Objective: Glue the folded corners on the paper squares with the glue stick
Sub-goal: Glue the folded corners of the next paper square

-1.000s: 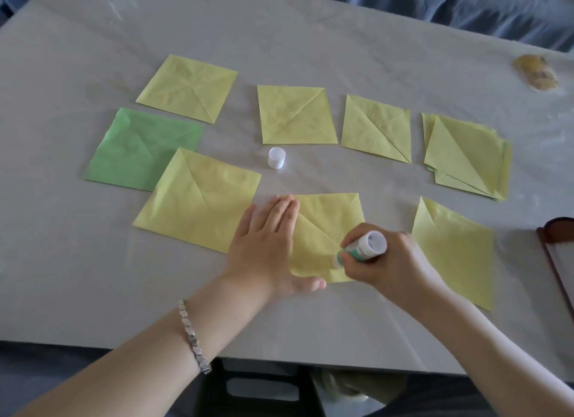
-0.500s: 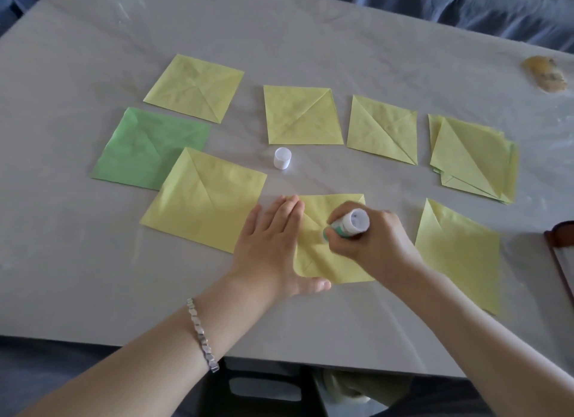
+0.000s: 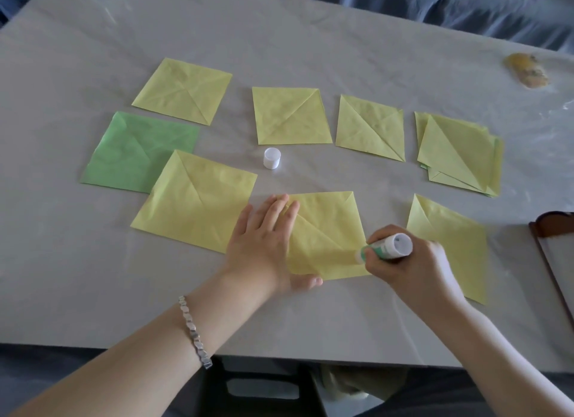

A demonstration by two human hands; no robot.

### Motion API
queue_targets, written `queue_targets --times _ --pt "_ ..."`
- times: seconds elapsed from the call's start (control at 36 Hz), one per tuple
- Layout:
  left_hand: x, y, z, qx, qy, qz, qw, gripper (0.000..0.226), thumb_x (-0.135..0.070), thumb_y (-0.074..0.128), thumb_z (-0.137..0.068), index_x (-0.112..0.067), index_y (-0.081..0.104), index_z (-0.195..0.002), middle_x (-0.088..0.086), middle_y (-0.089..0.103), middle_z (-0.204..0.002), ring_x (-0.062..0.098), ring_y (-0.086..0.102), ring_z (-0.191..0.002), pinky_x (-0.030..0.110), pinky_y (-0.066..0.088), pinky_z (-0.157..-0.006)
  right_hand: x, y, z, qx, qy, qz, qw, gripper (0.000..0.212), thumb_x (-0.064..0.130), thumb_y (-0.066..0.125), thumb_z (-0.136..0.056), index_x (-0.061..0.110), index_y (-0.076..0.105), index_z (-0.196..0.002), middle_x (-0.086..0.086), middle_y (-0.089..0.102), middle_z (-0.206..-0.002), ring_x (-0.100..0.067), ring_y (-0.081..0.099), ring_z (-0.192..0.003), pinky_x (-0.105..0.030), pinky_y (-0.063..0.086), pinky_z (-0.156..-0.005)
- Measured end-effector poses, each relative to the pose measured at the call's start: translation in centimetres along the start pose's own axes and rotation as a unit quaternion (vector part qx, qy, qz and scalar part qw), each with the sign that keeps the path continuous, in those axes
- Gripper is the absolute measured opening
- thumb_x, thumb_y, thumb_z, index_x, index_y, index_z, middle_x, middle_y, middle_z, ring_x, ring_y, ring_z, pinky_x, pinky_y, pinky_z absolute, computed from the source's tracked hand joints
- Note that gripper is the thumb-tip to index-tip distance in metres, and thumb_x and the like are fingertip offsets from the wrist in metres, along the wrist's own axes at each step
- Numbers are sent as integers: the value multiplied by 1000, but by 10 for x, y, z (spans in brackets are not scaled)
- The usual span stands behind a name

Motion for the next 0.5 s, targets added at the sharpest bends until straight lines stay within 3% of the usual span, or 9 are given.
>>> queue_targets --times 0.14,0.25,0.36,0.5 --pt "0 -1 -1 -3 1 16 1000 119 -74 57 -68 -24 -14 -149 -8 -19 -156 9 -19 -142 34 -13 -115 12 19 8 32 -49 5 998 19 14 74 -67 25 59 -64 13 58 -63 -7 48 -53 -18 39 -48" --pt "0 -1 1 -16 3 21 1000 117 -72 59 -68 -23 -9 -150 -8 -14 -156 8 -17 -143 33 -11 -116 19 27 9 49 -90 24 994 22 19 72 -66 27 56 -79 10 59 -75 -15 53 -65 -30 43 -52" --pt "0 -1 2 -19 8 7 1000 118 -75 57 -68 -22 -9 -150 -7 -15 -156 9 -16 -143 34 -11 -116 17 9 5 -7 -59 42 997 14 20 71 -67 22 58 -66 9 57 -68 -16 50 -61 -30 41 -51" --pt "1 1 3 -34 15 -5 999 119 -77 55 -68 -21 -10 -150 -6 -15 -157 11 -14 -144 35 -9 -117 22 -14 4 -50 -45 37 997 14 20 69 -67 26 57 -65 1 55 -55 -16 49 -58 -26 41 -51"
Point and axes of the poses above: each hand's wrist, its own z-axis away from the middle knuckle, its own y-axis out of the palm, x = y × z, the point moved 1 cm from there along -z, towards the middle knuckle
